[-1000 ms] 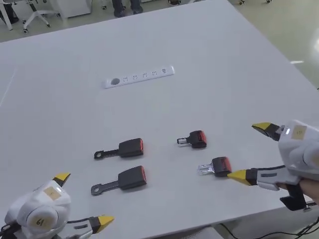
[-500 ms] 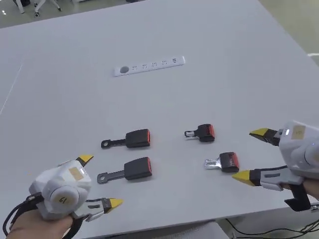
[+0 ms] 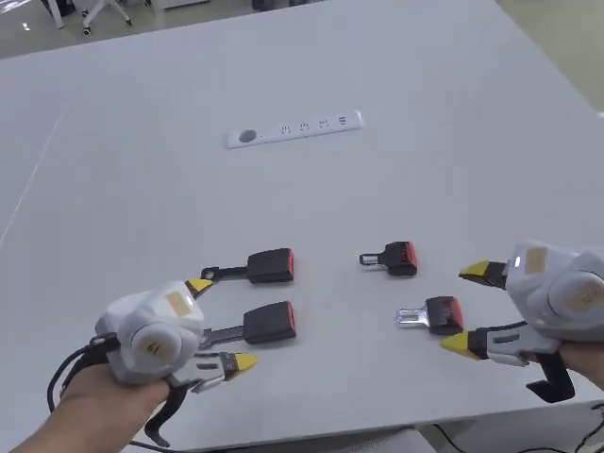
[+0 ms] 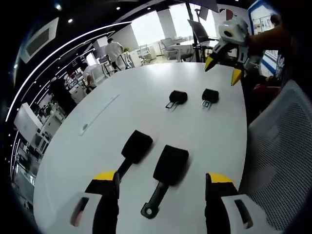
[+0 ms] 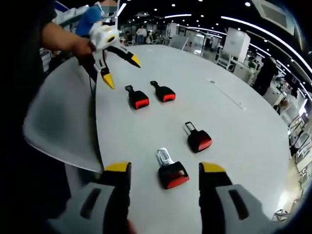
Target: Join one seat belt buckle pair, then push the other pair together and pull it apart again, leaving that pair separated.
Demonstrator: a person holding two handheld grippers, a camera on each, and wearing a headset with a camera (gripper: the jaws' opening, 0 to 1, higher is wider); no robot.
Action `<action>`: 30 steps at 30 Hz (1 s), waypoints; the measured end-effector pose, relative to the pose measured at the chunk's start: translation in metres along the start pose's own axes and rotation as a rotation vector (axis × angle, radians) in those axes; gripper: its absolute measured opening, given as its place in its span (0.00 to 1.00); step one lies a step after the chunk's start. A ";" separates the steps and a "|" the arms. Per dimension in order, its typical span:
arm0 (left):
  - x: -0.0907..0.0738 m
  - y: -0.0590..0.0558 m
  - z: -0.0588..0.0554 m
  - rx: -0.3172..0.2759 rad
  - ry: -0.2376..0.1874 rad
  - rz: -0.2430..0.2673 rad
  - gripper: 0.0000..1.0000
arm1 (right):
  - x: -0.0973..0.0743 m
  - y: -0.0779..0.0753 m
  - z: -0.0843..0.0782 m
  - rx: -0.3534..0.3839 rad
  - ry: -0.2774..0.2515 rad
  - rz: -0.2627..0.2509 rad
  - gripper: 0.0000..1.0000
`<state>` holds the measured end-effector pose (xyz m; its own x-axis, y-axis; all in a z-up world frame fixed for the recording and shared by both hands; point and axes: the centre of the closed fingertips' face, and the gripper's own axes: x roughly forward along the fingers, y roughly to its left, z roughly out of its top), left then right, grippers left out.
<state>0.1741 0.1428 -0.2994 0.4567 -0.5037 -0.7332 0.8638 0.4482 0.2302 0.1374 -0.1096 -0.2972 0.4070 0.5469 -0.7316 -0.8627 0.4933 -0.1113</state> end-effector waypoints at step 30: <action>0.060 -0.016 -0.029 0.163 0.150 -0.275 0.45 | 0.047 -0.009 -0.036 -0.075 0.172 0.138 0.45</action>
<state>0.1818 0.1265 -0.3655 0.1761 -0.4696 -0.8652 0.9783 0.1810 0.1009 0.1534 -0.1130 -0.3550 0.2322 0.4789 -0.8466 -0.9291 0.3667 -0.0474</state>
